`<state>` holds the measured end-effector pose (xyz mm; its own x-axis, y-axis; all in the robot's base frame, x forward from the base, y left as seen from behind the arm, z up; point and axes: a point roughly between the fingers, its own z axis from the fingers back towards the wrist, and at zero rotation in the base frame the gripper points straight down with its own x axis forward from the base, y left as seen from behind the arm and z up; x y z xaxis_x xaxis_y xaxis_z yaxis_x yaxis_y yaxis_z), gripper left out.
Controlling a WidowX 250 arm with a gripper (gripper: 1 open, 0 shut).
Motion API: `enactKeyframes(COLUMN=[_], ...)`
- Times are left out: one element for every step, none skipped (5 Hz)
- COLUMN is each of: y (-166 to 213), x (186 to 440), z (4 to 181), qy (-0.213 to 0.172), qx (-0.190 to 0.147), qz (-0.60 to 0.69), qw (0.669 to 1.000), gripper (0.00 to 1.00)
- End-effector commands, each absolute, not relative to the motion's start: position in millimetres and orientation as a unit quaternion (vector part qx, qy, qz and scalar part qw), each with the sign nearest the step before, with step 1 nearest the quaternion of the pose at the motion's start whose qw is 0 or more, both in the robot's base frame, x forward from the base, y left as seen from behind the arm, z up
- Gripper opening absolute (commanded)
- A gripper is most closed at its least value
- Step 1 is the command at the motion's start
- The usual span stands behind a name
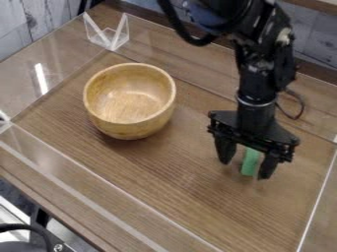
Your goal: Put green stick into wooden bowl
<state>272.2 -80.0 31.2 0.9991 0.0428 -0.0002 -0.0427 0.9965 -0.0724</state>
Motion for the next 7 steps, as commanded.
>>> enactKeyframes(y=[-74.8, -72.5, -72.7, -73.5, -74.2, -75.0, -75.7], x=[292.3, 296.5, 297.8, 297.4, 296.7, 296.5, 296.4], z=[38.8, 39.5, 38.4, 38.6, 40.1, 41.2, 42.9], qy=[-0.037, -0.042, -0.043, -0.043, -0.042, -0.042, -0.043], qx=[-0.042, -0.043, -0.044, -0.044, -0.045, -0.046, -0.047], qz=[0.024, 0.027, 0.030, 0.033, 0.035, 0.036, 0.037], qw=[0.998, 0.998, 0.998, 0.998, 0.997, 0.997, 0.997], gripper=[1.00, 1.00, 1.00, 1.00, 1.00, 1.00, 1.00])
